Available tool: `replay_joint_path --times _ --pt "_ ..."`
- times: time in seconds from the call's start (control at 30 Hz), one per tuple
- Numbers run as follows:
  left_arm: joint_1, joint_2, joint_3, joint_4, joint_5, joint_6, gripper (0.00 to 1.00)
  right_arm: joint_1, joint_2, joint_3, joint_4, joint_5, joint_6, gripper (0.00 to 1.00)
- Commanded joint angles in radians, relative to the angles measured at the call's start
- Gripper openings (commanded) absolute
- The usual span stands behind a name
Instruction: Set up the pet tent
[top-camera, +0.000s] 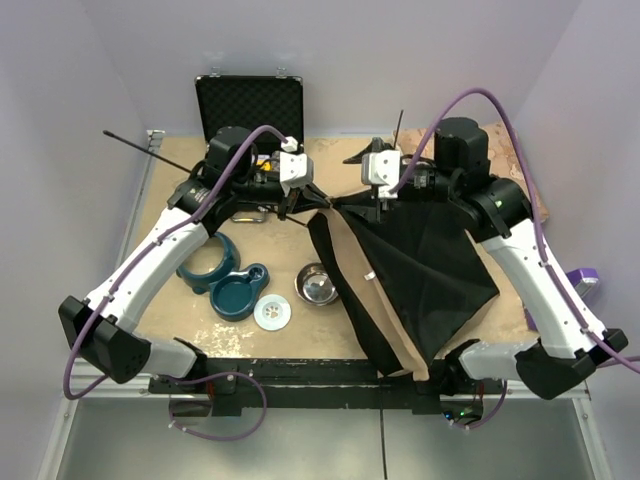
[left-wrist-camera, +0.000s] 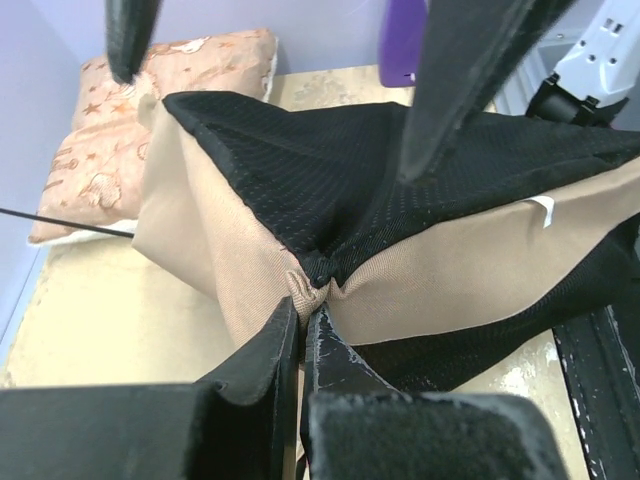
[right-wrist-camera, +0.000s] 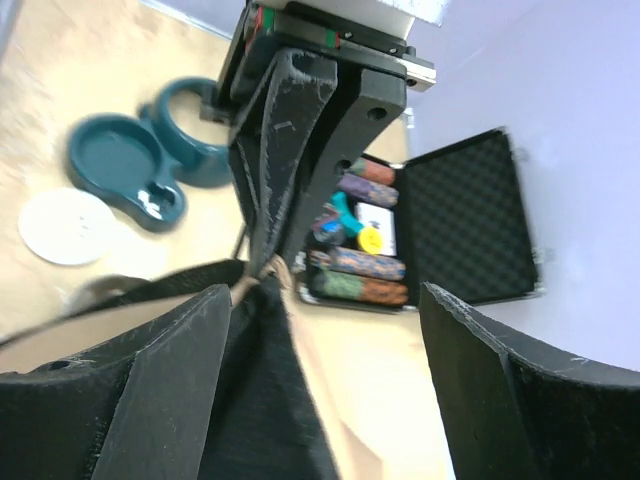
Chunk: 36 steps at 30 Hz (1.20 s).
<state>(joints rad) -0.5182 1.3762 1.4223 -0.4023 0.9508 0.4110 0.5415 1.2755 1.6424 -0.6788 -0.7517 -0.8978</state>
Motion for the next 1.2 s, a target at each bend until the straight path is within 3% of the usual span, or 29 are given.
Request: replay_joint_path --times 0.0,0.33,0.5,0.63,0.77,0.93,1.03,1.1,1.13,1.17 --pt "0.003 -0.042 0.013 0.074 -0.066 -0.072 0.00 -0.002 0.050 0.043 -0.005 -0.052 0.247 0.78" --pt "0.003 -0.051 0.047 0.014 -0.081 -0.074 0.00 0.028 0.131 0.033 0.019 0.061 0.263 0.73" --pt "0.003 -0.054 0.056 0.008 -0.107 -0.078 0.00 0.077 0.153 0.031 0.012 0.103 0.255 0.65" --pt "0.004 -0.057 0.063 -0.009 -0.135 -0.067 0.00 0.095 0.165 0.031 -0.007 0.153 0.240 0.50" --pt "0.003 -0.063 0.072 -0.026 -0.167 -0.063 0.00 0.097 0.177 0.042 -0.024 0.219 0.237 0.42" --pt "0.003 -0.074 0.069 -0.023 -0.179 -0.074 0.00 0.097 0.177 0.028 -0.027 0.272 0.238 0.41" --pt "0.003 -0.075 0.064 -0.018 -0.176 -0.078 0.00 0.097 0.173 0.019 0.004 0.269 0.260 0.24" --pt "0.003 -0.077 0.064 -0.021 -0.156 -0.075 0.00 0.097 0.171 0.017 0.016 0.253 0.266 0.03" --pt "0.003 -0.078 0.066 -0.023 -0.152 -0.078 0.00 0.097 0.165 0.014 0.021 0.247 0.261 0.00" --pt "0.003 -0.083 0.069 -0.021 -0.152 -0.095 0.14 0.097 0.154 0.005 0.028 0.227 0.261 0.00"
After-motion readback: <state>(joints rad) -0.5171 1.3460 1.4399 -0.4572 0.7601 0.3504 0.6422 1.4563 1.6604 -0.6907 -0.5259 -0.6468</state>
